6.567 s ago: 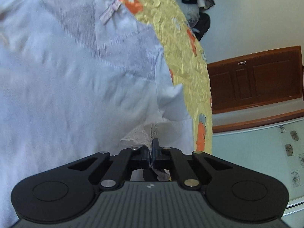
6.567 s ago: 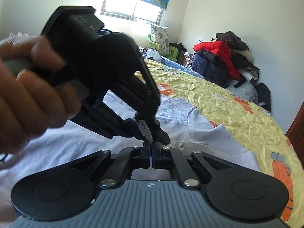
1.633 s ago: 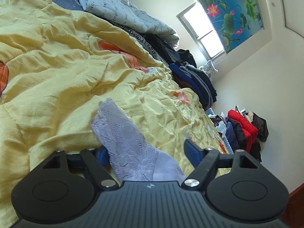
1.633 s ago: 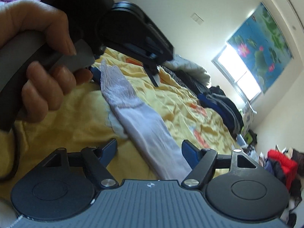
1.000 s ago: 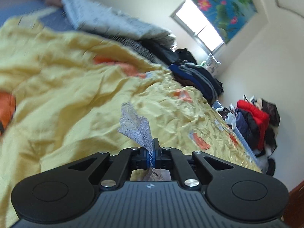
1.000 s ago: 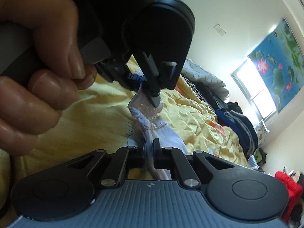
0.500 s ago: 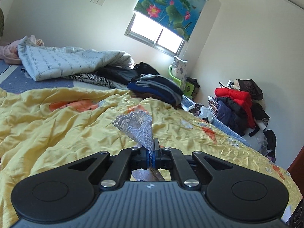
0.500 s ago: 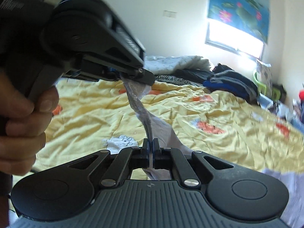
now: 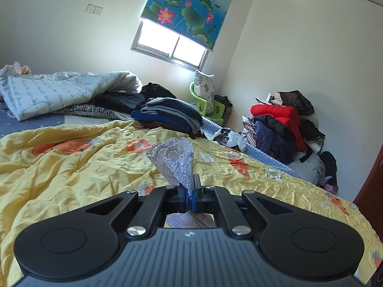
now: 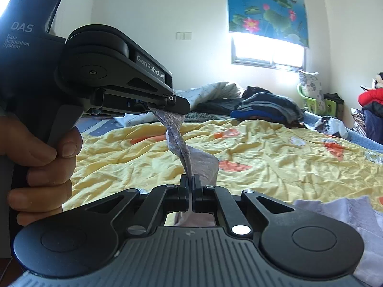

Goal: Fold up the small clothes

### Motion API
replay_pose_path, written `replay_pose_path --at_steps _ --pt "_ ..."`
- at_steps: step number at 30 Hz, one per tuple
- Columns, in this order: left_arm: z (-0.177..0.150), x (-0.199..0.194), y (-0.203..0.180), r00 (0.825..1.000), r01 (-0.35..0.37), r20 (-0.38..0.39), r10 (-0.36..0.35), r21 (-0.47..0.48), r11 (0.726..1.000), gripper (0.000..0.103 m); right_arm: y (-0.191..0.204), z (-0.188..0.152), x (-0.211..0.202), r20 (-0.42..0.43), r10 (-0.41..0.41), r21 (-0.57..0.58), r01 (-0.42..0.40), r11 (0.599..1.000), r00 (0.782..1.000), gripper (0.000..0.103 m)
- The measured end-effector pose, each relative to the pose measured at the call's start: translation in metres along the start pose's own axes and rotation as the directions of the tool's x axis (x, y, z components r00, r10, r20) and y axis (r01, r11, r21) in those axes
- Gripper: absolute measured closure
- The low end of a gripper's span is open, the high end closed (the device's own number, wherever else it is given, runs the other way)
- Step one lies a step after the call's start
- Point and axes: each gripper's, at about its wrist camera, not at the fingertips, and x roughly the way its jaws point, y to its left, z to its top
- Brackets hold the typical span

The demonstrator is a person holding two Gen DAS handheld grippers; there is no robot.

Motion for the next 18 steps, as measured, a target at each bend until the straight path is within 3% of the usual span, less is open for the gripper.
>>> replay_pose_path --at_steps 14,18 --pt "-0.010 0.022 -0.077 0.993 0.114 -0.038 -0.111 0.078 0.990 0.100 -0.053 -0.014 -0.033 0.024 -0.093 0.123 0.089 0.988 0.995 0.097" --pt "-0.017 0.029 -0.098 0.988 0.146 -0.063 -0.141 0.094 0.985 0.100 -0.069 -0.020 -0.044 0.003 -0.111 0.166 0.109 0.980 0.994 0.089"
